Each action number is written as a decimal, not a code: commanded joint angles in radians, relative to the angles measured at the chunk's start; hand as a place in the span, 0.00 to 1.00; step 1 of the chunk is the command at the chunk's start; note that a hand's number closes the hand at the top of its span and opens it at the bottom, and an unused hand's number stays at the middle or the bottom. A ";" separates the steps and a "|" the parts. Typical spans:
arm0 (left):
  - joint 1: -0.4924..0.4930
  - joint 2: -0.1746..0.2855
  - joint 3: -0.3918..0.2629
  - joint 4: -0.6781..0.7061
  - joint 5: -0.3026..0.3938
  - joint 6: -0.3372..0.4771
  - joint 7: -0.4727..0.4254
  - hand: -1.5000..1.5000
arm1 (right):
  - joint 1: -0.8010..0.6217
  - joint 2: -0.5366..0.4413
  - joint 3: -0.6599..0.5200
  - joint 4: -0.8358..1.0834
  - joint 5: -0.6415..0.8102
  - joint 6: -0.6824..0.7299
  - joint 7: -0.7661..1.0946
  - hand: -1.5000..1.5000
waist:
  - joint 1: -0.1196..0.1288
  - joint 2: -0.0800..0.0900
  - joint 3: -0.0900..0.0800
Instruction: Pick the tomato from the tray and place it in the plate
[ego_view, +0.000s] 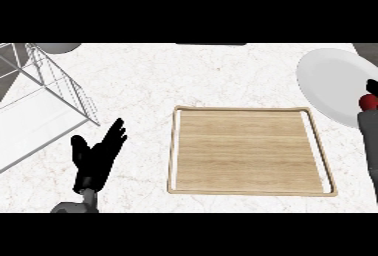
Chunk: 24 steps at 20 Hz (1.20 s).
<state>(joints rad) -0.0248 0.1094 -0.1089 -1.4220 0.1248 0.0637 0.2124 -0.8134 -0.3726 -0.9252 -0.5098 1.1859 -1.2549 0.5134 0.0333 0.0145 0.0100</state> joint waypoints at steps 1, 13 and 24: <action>0.014 0.011 0.025 0.023 0.019 -0.014 -0.006 0.50 | 0.061 0.076 0.046 -0.111 -0.215 -0.088 -0.133 0.00 | -0.020 -0.008 -0.003; 0.044 0.016 0.028 -0.025 0.010 -0.004 0.036 0.50 | 0.389 0.313 0.320 -0.601 -0.712 0.195 -0.419 0.00 | -0.039 -0.018 -0.009; -0.004 -0.024 0.044 0.019 -0.023 0.004 0.037 0.50 | 0.530 0.372 0.558 -0.647 -0.562 0.069 -0.191 0.00 | -0.034 -0.015 -0.010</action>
<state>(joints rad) -0.0035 0.1040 -0.0721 -1.4303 0.1052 0.0615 0.2257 -0.3229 -0.0158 -0.4538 -1.1287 0.5756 -1.1148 0.2258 -0.0001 -0.0030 0.0017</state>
